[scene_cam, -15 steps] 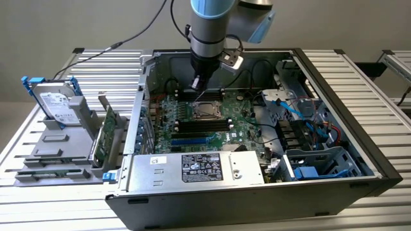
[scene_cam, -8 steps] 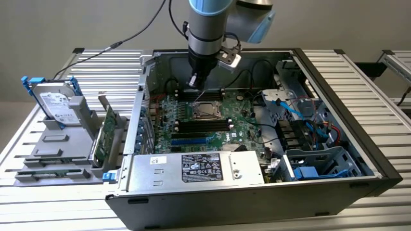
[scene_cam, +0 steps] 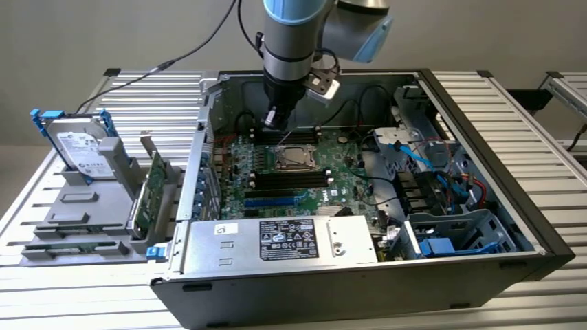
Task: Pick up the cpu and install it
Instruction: 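Install the first cpu locking lever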
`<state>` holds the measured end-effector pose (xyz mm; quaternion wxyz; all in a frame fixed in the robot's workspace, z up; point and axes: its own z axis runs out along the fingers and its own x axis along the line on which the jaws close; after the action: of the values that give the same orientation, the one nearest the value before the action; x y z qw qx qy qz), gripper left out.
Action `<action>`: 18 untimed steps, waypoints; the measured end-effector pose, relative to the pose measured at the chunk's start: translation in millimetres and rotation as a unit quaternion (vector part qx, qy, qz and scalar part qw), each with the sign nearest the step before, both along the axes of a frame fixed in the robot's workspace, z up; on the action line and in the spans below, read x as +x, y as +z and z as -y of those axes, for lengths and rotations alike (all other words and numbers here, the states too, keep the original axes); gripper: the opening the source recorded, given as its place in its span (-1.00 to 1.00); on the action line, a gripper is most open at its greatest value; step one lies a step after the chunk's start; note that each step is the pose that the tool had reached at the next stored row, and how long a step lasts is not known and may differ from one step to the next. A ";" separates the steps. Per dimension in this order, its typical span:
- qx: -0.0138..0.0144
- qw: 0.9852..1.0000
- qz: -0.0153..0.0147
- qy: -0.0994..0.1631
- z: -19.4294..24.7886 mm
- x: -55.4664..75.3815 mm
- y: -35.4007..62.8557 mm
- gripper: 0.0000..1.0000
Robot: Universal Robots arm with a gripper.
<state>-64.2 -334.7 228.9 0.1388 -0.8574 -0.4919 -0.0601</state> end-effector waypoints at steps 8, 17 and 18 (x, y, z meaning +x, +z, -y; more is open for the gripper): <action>0.001 1.000 0.000 -0.009 4.8 -7.9 -0.2 -0.79; 0.001 1.000 -0.001 -0.010 5.7 -8.9 -0.4 -0.79; 0.001 1.000 -0.001 -0.010 6.2 -9.1 -0.4 -0.79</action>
<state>-73.3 -340.9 228.5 0.1393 -0.8623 -0.4830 -0.0613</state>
